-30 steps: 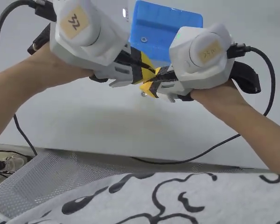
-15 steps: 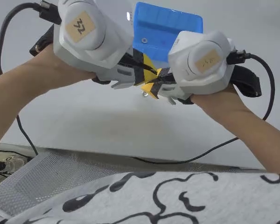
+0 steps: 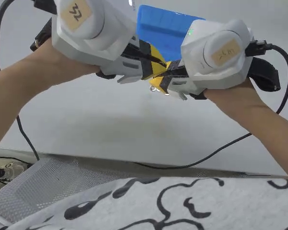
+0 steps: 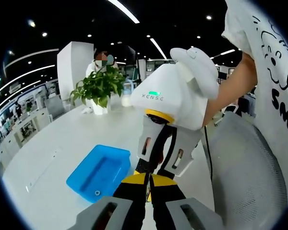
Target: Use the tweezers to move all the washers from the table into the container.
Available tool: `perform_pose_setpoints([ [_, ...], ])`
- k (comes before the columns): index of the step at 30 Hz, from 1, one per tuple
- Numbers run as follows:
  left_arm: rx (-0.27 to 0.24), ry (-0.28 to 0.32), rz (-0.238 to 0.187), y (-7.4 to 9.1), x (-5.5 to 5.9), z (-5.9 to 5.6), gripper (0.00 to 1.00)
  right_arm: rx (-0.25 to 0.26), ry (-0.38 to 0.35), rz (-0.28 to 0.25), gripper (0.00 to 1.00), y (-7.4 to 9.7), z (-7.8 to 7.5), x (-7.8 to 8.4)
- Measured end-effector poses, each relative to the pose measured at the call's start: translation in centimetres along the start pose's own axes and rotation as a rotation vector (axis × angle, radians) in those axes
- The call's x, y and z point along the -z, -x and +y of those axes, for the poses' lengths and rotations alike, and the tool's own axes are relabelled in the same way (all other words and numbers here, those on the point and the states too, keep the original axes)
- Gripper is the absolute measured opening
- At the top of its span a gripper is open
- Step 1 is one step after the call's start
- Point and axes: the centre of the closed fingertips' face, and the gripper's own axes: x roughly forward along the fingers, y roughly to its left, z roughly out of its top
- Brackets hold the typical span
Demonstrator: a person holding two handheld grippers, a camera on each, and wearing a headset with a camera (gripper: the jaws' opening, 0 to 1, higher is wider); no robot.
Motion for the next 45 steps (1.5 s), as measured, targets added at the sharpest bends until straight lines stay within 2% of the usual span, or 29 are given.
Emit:
perform_pose_setpoints([
  [7,-0.013,-0.026,-0.017,0.1,-0.9,0.5,0.00,0.022,0.014,-0.009,0.04,0.7,-0.8,-0.7],
  [12,-0.027,-0.059,-0.025,0.4,-1.6,1.5,0.00,0.043,0.024,-0.023,0.04,1.0,-1.9,-1.4],
  [25,-0.054,-0.122,-0.026,0.1,-2.7,4.2,0.00,0.085,0.058,-0.042,0.04,1.0,-5.1,-2.6],
  [31,-0.055,-0.144,-0.019,0.1,-2.9,4.9,0.00,0.095,0.072,-0.047,0.04,1.2,-5.6,-3.0],
  [35,-0.062,-0.152,-0.020,0.1,-3.1,5.4,0.00,0.102,0.078,-0.050,0.04,1.1,-6.4,-3.2],
  [37,-0.065,-0.155,-0.022,0.1,-3.2,5.8,0.00,0.107,0.079,-0.053,0.04,1.0,-7.3,-3.1],
  [45,-0.061,-0.165,-0.016,-0.3,-3.4,6.9,0.00,0.119,0.079,-0.058,0.04,0.6,-8.4,-3.5],
])
